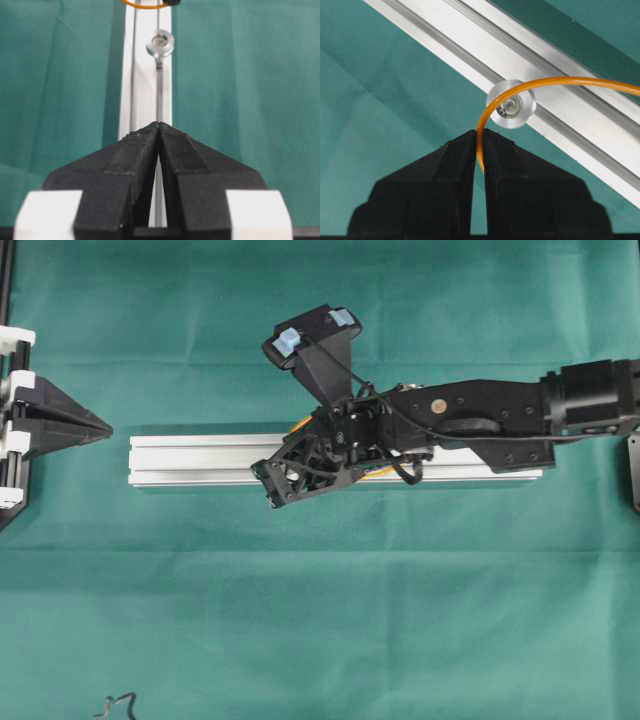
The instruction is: Hook the rubber onto the shaft.
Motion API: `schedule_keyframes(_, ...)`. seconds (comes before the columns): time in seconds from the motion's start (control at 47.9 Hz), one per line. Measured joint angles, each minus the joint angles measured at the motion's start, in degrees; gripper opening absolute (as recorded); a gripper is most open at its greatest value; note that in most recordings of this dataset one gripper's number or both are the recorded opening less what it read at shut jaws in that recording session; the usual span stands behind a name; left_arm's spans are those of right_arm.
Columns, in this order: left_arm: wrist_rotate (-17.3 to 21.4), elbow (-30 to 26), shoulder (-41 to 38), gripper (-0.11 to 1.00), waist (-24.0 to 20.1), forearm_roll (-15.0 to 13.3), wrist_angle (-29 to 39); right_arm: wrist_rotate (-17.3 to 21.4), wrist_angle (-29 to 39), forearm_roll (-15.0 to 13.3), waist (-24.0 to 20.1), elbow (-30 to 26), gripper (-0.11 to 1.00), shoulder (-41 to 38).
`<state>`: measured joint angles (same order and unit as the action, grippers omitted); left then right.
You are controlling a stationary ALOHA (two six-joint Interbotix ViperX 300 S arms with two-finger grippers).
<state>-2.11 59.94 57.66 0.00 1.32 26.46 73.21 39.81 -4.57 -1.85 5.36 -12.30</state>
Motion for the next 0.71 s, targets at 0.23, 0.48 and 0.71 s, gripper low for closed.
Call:
schedule_keyframes(0.23, -0.1, 0.0, 0.0, 0.02, 0.0, 0.0, 0.0, 0.2, -0.1, 0.0, 0.3, -1.1, 0.08, -1.8)
schedule_keyframes(0.48, 0.0, 0.0, 0.0, 0.02, -0.1, 0.0, 0.0, 0.6, 0.0, 0.4, 0.7, -2.2, 0.08, -3.1)
schedule_keyframes(0.71, 0.0, 0.0, 0.0, 0.02, -0.1, 0.0, 0.0, 0.6, -0.1, 0.9, 1.0, -3.6, 0.08, -4.8)
